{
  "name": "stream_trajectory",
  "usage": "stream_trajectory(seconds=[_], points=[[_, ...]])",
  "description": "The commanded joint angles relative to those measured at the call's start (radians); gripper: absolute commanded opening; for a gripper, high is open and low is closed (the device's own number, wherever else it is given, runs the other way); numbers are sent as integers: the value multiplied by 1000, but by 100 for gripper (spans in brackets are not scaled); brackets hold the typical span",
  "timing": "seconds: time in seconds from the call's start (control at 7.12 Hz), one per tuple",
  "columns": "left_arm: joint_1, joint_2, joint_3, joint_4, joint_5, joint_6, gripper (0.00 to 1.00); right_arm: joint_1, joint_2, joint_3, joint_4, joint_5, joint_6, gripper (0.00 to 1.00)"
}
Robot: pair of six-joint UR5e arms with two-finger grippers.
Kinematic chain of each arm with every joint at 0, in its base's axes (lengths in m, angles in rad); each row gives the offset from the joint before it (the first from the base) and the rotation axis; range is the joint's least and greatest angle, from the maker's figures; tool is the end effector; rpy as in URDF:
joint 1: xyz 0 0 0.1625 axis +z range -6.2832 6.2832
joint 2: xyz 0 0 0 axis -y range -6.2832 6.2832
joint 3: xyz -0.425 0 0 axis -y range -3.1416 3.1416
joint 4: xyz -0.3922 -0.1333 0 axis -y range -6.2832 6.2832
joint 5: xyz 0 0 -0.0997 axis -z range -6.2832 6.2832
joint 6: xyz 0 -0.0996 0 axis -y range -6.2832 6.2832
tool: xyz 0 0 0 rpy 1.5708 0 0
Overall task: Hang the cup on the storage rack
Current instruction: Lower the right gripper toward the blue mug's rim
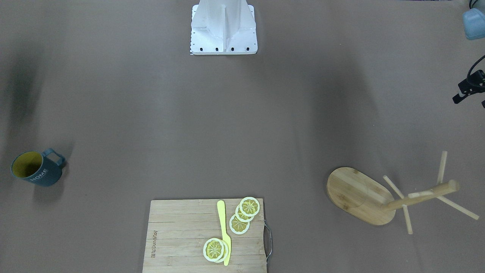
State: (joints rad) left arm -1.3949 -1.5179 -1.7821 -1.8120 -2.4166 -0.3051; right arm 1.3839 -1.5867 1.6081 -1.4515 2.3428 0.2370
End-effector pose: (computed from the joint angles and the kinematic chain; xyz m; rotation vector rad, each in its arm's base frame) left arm 0.0266 -0.4852 0.5471 0.1657 0.8986 0.0489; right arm -0.0291 -0.4973 0.6357 -0.0315 -0.7815 -0.0068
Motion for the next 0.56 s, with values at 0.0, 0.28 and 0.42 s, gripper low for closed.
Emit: stream_trajectory(seconds=[0.0, 0.28, 0.42], points=[[-88, 2, 65, 0, 33, 17, 98, 93, -19, 9, -1, 45, -1, 100], [-90, 4, 73, 3, 40, 17, 98, 96, -15, 45, 0, 137, 1, 100], [-90, 5, 87, 0, 39, 15, 98, 95, -21, 24, 2, 138, 1, 100]])
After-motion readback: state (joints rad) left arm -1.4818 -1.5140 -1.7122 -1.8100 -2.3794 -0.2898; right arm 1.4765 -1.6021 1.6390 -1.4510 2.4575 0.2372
